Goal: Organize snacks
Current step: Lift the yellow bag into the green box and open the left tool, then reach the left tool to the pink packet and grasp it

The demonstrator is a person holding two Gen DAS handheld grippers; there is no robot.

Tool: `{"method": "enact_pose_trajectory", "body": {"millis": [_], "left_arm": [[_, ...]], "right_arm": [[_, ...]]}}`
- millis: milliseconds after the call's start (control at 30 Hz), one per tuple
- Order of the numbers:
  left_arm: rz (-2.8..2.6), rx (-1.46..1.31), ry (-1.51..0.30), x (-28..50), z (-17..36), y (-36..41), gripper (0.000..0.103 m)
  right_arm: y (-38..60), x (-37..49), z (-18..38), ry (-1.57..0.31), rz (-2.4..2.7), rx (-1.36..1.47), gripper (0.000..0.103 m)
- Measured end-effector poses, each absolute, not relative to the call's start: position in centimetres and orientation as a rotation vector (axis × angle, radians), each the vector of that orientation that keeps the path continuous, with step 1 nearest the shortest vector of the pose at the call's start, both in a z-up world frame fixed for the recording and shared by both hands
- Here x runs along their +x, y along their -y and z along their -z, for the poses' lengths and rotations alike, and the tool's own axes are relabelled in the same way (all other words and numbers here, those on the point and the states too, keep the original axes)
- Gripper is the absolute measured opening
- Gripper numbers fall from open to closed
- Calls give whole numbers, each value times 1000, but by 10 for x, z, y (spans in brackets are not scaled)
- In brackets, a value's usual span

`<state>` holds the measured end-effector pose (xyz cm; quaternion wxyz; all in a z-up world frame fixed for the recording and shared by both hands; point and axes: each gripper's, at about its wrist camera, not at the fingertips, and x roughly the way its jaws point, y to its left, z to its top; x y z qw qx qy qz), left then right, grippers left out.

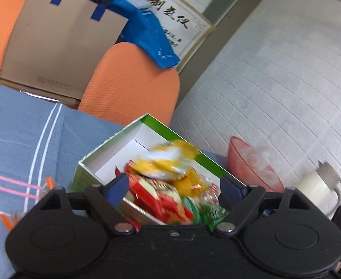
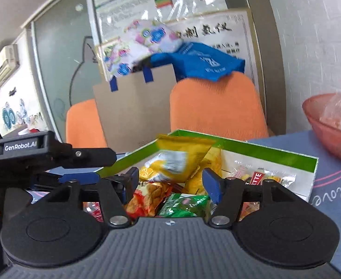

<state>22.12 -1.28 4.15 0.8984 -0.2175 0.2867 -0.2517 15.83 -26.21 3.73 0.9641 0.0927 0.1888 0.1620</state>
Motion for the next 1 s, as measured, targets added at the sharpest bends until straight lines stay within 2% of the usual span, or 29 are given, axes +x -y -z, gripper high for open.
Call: {"method": "enact_pose_trajectory", "body": {"millis": [300,667,833,1000], "left_arm": [[553,-410,-520,130,-72,-9,103],[504,-500,-598,46,-30,-41,103],[486,-609,-661,36,-3,-42,103],[483,-584,-665,41,3,-34,103]], "right_arm": [[266,82,-60,-252,-395,212,103],[231,24,-25,-448,-569,147,103],[192,8,-7,-526,-659,27,103],[163,10,-1,-545,-620,-132,103]]}}
